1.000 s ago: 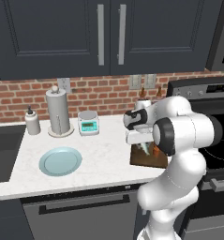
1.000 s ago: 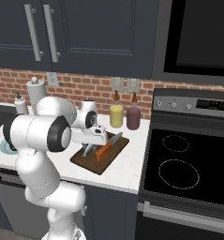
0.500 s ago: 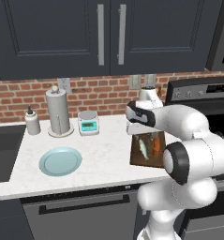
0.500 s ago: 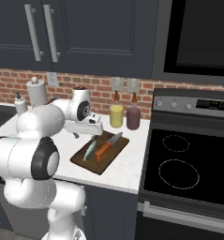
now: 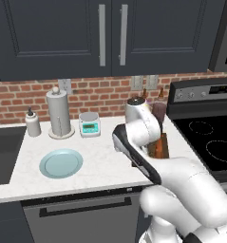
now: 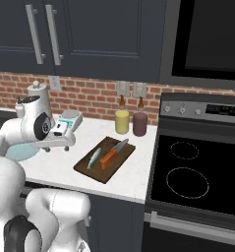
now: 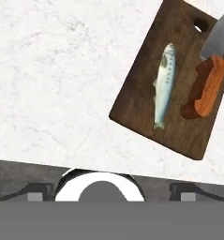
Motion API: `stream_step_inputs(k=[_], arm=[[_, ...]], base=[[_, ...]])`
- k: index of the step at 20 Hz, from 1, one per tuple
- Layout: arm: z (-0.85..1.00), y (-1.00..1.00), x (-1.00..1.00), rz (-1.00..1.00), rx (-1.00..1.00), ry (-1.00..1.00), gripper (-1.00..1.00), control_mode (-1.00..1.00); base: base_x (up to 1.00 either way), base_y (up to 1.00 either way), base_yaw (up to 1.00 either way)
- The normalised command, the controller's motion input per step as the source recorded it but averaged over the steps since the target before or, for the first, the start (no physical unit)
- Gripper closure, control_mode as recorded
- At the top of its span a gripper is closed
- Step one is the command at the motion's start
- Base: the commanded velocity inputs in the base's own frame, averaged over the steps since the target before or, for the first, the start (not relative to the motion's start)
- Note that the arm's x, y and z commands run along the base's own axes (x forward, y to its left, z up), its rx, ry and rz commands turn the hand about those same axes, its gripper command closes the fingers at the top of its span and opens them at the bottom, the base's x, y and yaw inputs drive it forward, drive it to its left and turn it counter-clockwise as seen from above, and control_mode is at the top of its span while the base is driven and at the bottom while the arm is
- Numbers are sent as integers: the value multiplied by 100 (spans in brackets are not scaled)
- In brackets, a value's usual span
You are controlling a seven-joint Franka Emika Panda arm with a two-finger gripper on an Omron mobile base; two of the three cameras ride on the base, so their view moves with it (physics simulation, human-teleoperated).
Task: Pick up the knife from the drawer and place it on the cutting board. Then place the meat from the plate to the cutting board.
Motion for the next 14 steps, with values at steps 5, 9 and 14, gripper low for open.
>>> stream_step_inputs(k=[5, 9, 14], arm=[[38, 100, -76, 18, -33, -9, -100, -100], [39, 96, -58, 8, -27, -9, -100, -100], [31, 52, -60, 1, -11, -5, -100, -100]], base=[[0, 0, 0], [0, 0, 0], [0, 0, 0]])
